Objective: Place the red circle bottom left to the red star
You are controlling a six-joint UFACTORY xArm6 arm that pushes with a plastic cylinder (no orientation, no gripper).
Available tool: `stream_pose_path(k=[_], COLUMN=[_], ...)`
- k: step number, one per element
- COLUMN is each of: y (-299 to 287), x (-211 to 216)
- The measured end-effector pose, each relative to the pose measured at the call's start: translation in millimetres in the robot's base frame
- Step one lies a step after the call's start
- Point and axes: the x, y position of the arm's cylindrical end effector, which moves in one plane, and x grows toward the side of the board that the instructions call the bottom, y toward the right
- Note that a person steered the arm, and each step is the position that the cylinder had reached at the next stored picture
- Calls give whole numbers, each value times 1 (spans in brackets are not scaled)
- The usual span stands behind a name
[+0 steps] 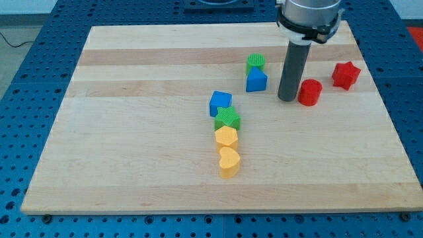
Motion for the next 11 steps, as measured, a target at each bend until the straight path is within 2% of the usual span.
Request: stream_pose_path(k=[2,4,6,8,9,11], y=[38,65,78,76,45,37], x=[8,45,13,12,12,-5])
